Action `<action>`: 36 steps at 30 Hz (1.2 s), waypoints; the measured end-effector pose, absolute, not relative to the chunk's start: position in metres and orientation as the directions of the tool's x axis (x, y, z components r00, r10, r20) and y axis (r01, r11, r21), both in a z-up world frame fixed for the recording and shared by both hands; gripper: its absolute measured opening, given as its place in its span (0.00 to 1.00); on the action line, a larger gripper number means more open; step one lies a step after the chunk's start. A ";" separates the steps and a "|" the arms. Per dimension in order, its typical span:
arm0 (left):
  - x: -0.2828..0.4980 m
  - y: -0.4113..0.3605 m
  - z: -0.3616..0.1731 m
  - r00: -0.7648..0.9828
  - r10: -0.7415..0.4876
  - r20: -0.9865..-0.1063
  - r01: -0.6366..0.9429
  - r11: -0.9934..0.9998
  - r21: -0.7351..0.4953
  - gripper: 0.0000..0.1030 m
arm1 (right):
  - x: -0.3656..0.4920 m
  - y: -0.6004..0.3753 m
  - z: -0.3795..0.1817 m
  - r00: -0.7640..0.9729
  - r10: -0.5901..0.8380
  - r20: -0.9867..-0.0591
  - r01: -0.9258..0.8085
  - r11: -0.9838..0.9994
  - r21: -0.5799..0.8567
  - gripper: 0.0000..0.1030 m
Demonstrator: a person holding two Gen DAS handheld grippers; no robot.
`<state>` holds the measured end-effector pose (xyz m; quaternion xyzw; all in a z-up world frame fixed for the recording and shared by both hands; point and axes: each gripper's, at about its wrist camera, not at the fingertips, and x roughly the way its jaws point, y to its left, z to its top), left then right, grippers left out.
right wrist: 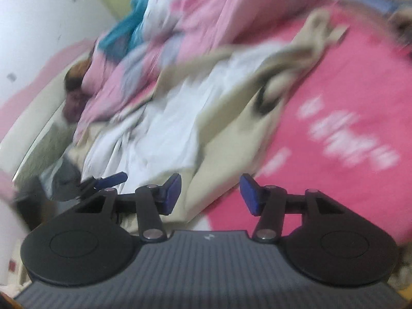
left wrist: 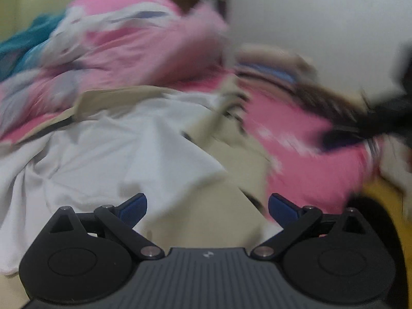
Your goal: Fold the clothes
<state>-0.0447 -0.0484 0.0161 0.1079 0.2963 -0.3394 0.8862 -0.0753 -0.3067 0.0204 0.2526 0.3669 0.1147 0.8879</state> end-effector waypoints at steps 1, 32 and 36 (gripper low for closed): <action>-0.051 -0.052 0.012 0.594 -0.528 -0.607 0.671 0.741 0.012 0.98 | -0.067 -0.299 0.012 0.698 0.416 -0.583 -0.037 0.834 0.550 0.49; -0.024 0.017 -0.006 0.773 -0.235 -0.589 0.252 0.966 -0.055 0.24 | -0.069 -0.263 -0.027 0.841 0.135 -0.523 -0.052 0.984 0.170 0.05; -0.034 0.016 -0.001 0.769 -0.288 -0.571 0.306 0.950 -0.066 0.23 | -0.113 -0.309 -0.013 0.890 0.070 -0.450 0.075 0.952 0.297 0.04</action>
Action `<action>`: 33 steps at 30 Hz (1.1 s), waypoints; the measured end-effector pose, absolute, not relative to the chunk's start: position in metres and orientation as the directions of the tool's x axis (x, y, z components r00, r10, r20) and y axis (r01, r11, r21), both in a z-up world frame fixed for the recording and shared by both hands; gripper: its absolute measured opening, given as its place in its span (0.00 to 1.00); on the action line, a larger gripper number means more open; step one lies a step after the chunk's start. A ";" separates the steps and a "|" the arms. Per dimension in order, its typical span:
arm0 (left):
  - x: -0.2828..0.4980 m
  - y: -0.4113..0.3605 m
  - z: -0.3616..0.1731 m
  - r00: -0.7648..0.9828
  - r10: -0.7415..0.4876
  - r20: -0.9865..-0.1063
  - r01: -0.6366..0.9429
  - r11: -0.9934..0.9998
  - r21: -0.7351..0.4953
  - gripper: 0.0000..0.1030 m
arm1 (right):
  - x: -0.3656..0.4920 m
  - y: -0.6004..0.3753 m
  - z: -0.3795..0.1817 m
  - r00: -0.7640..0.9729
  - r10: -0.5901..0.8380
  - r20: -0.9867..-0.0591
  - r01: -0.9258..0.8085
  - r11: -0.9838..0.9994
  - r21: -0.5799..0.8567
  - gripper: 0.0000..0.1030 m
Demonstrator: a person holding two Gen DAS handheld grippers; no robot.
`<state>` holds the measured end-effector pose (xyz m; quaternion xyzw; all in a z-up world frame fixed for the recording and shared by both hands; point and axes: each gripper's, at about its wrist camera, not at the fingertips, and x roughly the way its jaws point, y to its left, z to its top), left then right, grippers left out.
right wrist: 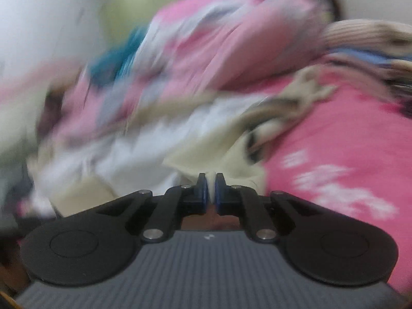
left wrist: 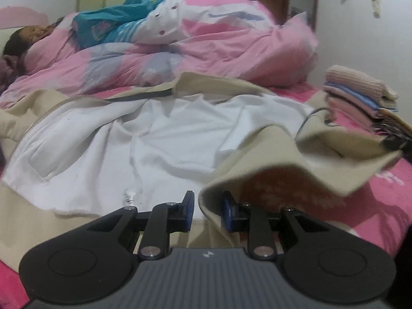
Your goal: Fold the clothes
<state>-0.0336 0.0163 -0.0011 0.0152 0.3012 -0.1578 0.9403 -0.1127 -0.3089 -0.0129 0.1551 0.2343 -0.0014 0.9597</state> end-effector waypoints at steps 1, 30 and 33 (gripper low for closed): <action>-0.037 0.015 0.000 0.756 -0.314 -0.575 0.330 0.941 -0.079 0.23 | -0.124 -0.320 -0.010 0.900 0.051 -0.433 0.105 0.938 0.329 0.04; -0.016 -0.033 -0.009 0.609 -0.353 -0.711 0.408 0.907 -0.102 0.45 | -0.029 -0.291 -0.029 0.831 0.032 -0.555 -0.038 0.999 -0.001 0.60; -0.018 -0.034 -0.020 0.599 -0.347 -0.722 0.416 0.905 -0.090 0.46 | -0.010 -0.302 -0.048 0.806 0.010 -0.591 -0.030 0.999 -0.024 0.44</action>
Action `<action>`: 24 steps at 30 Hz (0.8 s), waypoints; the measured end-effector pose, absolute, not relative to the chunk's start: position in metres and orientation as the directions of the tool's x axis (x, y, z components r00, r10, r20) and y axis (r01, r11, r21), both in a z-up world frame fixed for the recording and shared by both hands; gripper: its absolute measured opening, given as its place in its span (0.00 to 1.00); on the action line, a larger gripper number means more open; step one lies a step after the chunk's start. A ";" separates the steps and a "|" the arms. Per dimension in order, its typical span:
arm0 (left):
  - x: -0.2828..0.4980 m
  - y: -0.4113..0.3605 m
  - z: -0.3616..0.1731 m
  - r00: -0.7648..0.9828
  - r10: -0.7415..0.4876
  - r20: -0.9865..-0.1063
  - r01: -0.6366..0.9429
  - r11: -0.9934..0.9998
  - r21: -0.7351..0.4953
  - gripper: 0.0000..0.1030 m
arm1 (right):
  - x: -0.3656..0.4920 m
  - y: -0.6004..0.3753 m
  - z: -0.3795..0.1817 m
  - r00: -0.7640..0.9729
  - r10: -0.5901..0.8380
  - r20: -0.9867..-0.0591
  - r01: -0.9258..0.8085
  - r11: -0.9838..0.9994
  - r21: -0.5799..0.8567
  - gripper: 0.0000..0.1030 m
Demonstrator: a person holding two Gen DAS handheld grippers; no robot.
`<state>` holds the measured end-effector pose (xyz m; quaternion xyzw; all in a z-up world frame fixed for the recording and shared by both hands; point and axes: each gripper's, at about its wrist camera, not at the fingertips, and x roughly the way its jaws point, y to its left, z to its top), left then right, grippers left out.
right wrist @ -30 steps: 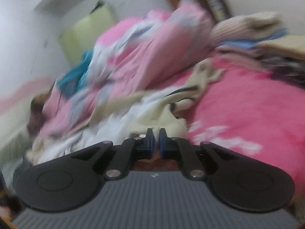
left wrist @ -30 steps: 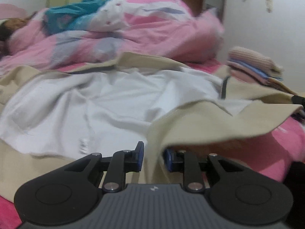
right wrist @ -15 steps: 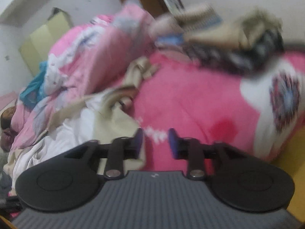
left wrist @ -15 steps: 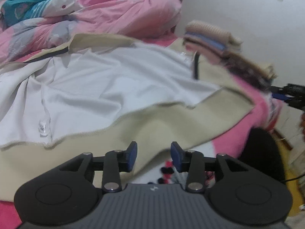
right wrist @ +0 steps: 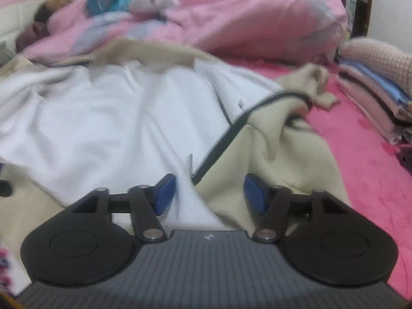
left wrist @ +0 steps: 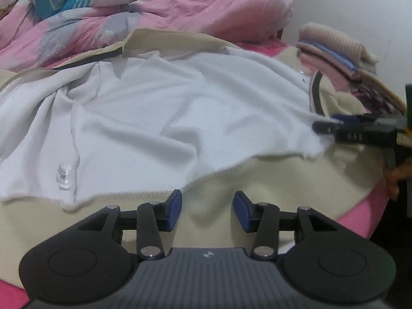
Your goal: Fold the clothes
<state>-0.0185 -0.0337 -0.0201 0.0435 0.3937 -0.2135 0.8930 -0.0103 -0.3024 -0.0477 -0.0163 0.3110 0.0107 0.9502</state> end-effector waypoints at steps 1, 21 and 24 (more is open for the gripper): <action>-0.020 -0.034 -0.020 0.600 -0.348 -0.721 0.421 0.903 -0.085 0.47 | -0.012 -0.313 -0.047 0.817 0.049 -0.574 -0.030 0.999 0.043 0.36; -0.023 -0.032 -0.026 0.612 -0.375 -0.697 0.444 0.892 -0.090 0.58 | -0.062 -0.469 -0.033 0.914 -0.019 -0.404 0.289 0.730 0.620 0.11; -0.023 -0.033 -0.026 0.616 -0.371 -0.696 0.434 0.896 -0.093 0.60 | -0.052 -0.448 -0.019 0.906 0.033 -0.422 0.235 0.792 0.564 0.61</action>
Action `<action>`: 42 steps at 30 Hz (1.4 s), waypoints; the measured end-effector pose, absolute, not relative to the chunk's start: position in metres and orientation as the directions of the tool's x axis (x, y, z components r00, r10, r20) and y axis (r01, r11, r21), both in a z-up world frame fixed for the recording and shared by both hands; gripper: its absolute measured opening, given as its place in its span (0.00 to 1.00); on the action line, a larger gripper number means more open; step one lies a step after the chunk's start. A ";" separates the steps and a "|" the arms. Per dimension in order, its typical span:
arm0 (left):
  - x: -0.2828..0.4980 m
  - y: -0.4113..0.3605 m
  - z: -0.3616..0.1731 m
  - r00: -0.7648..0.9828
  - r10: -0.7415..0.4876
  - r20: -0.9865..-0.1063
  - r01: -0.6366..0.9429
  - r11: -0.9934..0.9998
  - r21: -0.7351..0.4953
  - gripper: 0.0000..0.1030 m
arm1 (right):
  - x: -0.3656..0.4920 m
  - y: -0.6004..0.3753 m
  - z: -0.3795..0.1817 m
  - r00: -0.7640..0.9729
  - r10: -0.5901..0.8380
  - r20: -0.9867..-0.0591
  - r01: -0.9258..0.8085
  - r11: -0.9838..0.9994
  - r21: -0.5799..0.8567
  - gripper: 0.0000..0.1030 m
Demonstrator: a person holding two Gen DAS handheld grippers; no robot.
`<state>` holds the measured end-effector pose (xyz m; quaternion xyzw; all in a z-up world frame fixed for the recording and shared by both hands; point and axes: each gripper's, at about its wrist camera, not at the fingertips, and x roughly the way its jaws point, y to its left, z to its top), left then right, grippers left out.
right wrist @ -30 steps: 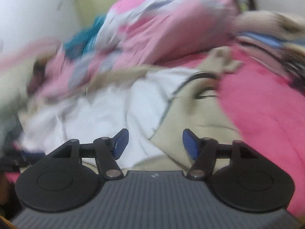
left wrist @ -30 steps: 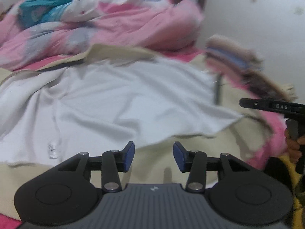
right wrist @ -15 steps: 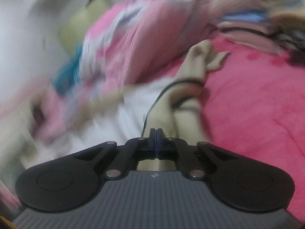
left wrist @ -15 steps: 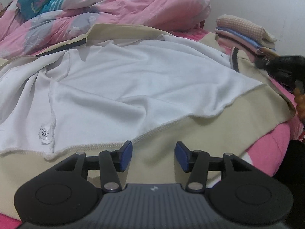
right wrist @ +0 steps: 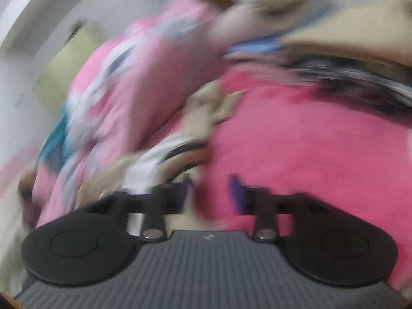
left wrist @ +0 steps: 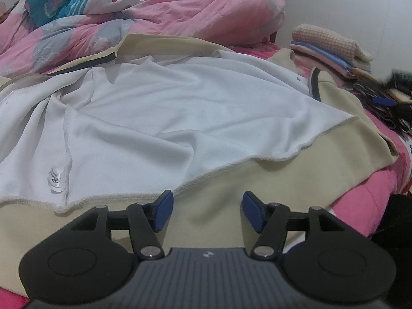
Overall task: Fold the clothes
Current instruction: 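Release the hem with the left tool while the right tool grasps the hoodie edge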
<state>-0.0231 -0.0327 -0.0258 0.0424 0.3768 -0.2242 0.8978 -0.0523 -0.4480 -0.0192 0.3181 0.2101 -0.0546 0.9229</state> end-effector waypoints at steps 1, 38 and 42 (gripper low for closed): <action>-0.023 -0.033 -0.026 0.618 -0.370 -0.694 0.428 0.898 -0.097 0.61 | -0.042 -0.437 -0.013 0.902 0.070 -0.425 0.190 0.822 0.538 0.65; 0.002 0.028 0.004 0.646 -0.593 -0.482 0.483 0.805 -0.343 0.65 | 0.069 -0.343 0.042 0.886 -0.056 -0.459 0.150 0.974 0.171 0.29; 0.009 0.031 0.005 0.687 -0.512 -0.515 0.438 0.858 -0.268 0.65 | 0.104 -0.254 0.039 0.843 0.131 -0.521 -0.119 0.991 0.056 0.29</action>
